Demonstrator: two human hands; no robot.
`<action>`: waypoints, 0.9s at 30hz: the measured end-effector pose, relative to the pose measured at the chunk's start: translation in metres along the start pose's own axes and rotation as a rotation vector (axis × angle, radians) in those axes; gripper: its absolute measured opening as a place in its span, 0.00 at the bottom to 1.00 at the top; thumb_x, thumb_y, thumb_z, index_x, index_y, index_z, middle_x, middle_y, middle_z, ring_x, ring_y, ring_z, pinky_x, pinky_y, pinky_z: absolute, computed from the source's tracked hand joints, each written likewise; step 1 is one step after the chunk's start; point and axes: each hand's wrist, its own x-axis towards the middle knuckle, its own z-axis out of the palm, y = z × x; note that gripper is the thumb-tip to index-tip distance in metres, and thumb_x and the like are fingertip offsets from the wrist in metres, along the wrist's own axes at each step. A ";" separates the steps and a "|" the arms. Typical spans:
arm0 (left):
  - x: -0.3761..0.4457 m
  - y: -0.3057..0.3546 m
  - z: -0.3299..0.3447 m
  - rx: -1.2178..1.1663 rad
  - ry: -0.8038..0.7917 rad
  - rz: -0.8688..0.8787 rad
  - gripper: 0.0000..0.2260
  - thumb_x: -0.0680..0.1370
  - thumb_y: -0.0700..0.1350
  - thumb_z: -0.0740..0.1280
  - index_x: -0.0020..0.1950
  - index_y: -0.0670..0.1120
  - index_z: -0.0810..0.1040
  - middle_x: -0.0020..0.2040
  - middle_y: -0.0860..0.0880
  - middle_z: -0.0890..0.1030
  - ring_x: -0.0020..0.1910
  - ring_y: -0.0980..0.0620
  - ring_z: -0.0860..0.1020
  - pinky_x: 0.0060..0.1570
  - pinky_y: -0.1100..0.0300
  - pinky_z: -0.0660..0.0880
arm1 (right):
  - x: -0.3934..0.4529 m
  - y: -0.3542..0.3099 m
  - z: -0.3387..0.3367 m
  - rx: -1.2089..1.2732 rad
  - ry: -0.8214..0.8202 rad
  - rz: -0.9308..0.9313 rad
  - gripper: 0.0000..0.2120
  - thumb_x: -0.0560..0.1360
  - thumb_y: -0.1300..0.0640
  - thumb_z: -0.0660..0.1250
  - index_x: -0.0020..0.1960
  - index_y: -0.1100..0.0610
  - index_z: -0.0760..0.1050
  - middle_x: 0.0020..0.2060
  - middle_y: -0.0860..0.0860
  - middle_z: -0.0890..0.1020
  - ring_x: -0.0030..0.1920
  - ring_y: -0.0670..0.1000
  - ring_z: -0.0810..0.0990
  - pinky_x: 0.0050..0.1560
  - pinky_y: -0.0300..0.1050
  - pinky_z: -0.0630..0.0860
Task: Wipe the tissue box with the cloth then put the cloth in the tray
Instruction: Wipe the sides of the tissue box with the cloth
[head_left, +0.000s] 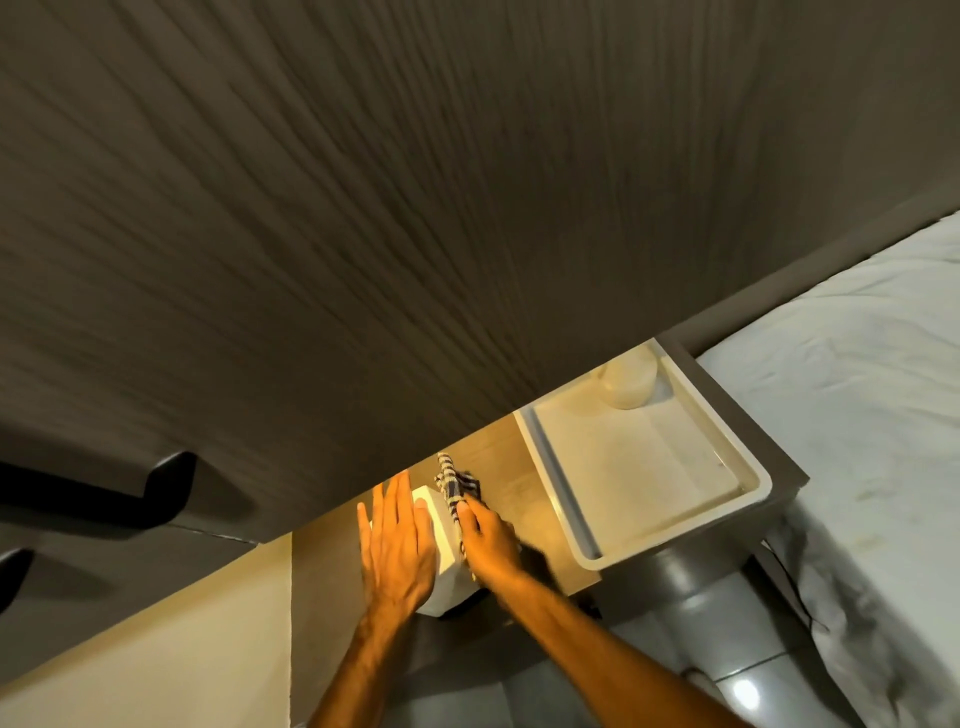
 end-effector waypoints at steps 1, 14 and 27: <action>0.001 0.000 0.000 0.013 -0.003 -0.001 0.30 0.81 0.60 0.39 0.80 0.47 0.54 0.80 0.46 0.60 0.80 0.48 0.52 0.78 0.42 0.43 | -0.011 0.006 0.002 -0.001 0.015 -0.035 0.19 0.84 0.47 0.53 0.69 0.49 0.74 0.63 0.53 0.81 0.60 0.49 0.79 0.59 0.43 0.76; 0.001 -0.002 0.003 -0.004 0.016 0.007 0.28 0.82 0.59 0.42 0.80 0.49 0.54 0.80 0.47 0.60 0.80 0.50 0.51 0.78 0.45 0.41 | 0.018 -0.021 0.003 0.019 0.022 0.066 0.19 0.84 0.49 0.52 0.66 0.53 0.77 0.62 0.56 0.81 0.63 0.56 0.78 0.67 0.54 0.73; 0.002 0.003 0.002 -0.062 0.020 -0.005 0.30 0.81 0.60 0.41 0.80 0.48 0.55 0.80 0.47 0.60 0.80 0.51 0.51 0.79 0.45 0.42 | 0.024 -0.046 0.005 0.047 0.004 0.020 0.19 0.84 0.51 0.52 0.60 0.57 0.79 0.56 0.58 0.83 0.59 0.57 0.79 0.63 0.55 0.74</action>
